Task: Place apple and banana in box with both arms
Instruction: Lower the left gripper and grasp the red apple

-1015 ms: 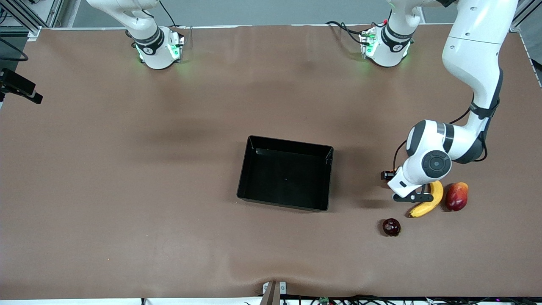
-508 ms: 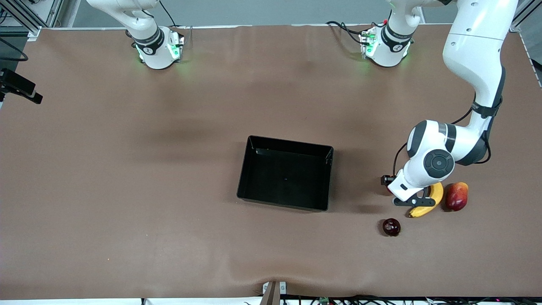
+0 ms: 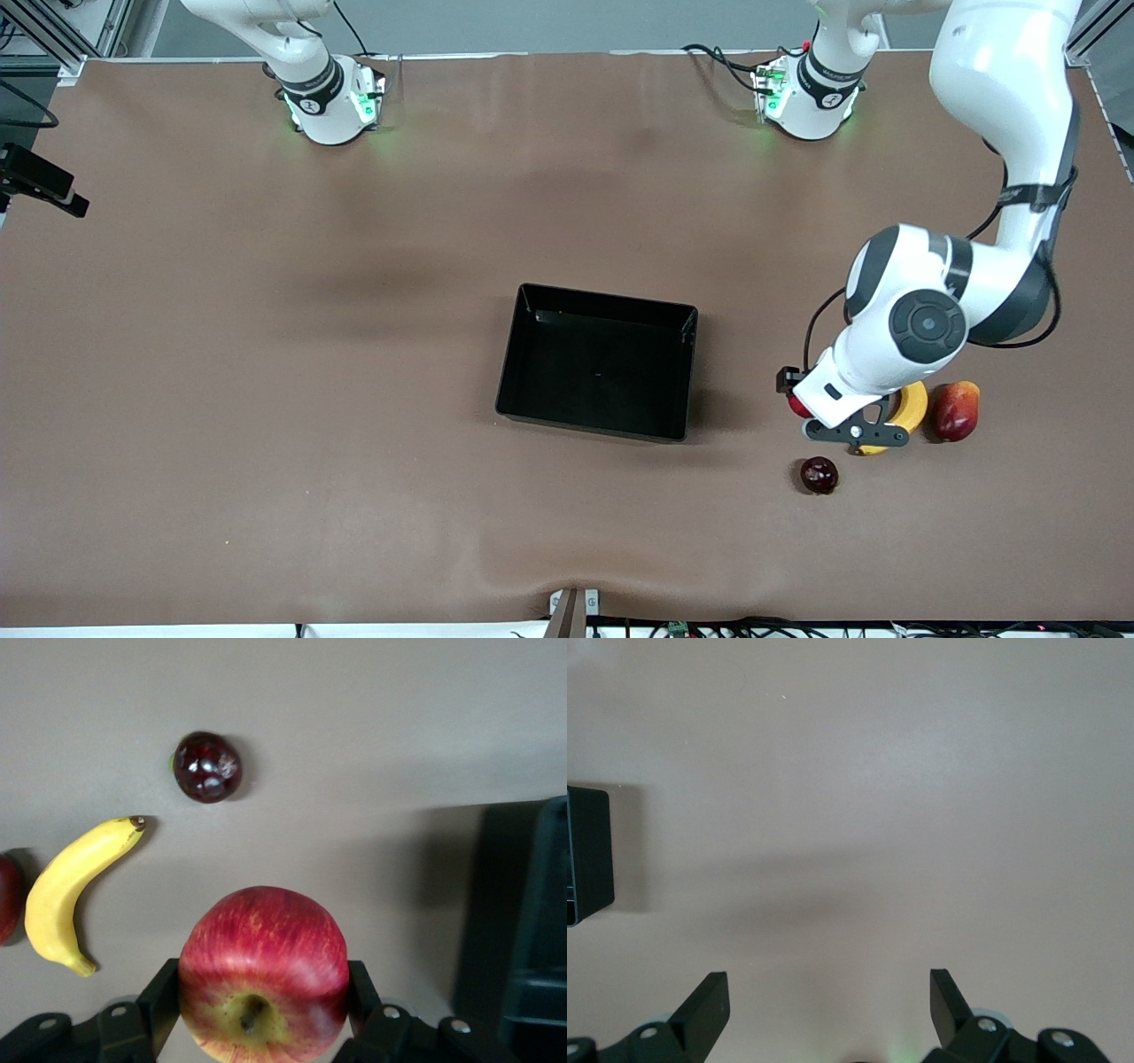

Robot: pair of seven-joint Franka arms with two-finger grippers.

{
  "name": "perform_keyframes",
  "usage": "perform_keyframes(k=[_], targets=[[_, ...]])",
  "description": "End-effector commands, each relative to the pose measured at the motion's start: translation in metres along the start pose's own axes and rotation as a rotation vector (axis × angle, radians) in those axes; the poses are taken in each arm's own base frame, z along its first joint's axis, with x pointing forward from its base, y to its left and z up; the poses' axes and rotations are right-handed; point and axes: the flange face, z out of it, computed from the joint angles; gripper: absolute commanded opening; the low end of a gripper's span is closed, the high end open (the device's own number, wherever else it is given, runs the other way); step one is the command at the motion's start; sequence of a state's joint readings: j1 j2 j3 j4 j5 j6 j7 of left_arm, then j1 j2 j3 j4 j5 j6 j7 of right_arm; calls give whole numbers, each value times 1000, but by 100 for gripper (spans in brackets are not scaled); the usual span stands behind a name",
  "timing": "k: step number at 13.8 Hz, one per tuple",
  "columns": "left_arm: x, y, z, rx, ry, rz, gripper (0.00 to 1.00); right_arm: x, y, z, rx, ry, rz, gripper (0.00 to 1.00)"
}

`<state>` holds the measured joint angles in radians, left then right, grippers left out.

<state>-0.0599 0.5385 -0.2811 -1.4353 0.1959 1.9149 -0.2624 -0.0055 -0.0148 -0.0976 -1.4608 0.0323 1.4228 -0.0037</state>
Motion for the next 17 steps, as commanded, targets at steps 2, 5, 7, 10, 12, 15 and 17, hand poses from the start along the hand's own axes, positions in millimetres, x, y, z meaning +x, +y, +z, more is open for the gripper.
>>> perform_keyframes(k=[2,5,7,10,12,15,17], targets=[[0,18,-43,-80,8,-12,0,-1,1,-5,-5,10,7,100],[1,21,-55,-126,18,-23,0,-1,1,-5,-5,10,7,100],[2,26,-69,-149,35,-22,0,-1,1,-5,-5,10,7,100],[0,42,-77,-158,50,0,0,-1,1,-5,-5,10,7,100],[-2,49,-84,-165,56,10,0,-1,1,-5,-5,10,7,100],[0,61,-91,-176,75,27,0,-1,1,-5,-5,10,7,100],[-4,84,-96,-181,89,52,0,-1,1,-5,-5,10,7,100]])
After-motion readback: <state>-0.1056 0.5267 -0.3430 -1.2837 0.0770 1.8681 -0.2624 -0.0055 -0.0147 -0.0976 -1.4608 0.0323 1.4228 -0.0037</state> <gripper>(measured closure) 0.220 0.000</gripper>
